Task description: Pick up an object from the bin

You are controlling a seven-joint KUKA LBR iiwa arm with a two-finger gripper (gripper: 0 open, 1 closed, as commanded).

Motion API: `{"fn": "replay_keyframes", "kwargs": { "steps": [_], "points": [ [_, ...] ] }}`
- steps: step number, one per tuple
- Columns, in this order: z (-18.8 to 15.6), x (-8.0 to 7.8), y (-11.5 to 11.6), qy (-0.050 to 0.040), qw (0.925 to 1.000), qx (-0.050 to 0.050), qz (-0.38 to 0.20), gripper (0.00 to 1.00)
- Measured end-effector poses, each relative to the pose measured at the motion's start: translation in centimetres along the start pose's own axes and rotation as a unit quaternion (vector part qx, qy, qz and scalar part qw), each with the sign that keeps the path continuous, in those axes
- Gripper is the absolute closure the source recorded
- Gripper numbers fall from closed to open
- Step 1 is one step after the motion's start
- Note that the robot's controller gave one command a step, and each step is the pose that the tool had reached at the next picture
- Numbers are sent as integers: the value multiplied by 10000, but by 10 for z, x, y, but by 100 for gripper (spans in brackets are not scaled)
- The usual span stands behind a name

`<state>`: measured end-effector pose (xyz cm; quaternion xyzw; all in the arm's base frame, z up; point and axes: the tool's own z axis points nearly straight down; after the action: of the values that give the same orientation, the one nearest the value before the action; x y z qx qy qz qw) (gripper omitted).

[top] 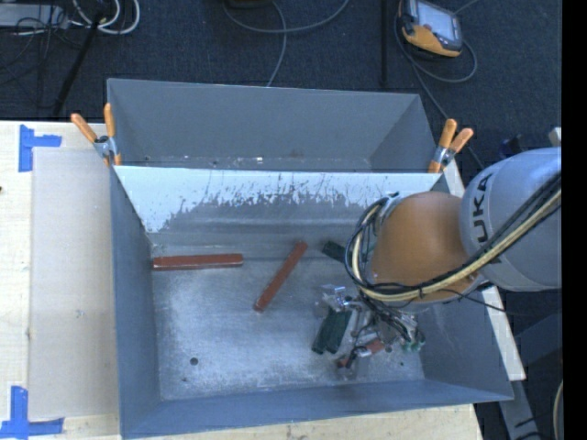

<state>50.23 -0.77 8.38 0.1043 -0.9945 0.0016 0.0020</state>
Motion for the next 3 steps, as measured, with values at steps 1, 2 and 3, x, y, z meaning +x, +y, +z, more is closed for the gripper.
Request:
{"fn": "replay_keyframes", "kwargs": {
  "steps": [1,2,3],
  "points": [
    [12,29,-3,-100,9899,-5,-1411,0],
    [13,32,-5,-58,9903,-8,-1387,100],
    [15,38,-125,-25,9635,2,-2676,100]
  ]
}}
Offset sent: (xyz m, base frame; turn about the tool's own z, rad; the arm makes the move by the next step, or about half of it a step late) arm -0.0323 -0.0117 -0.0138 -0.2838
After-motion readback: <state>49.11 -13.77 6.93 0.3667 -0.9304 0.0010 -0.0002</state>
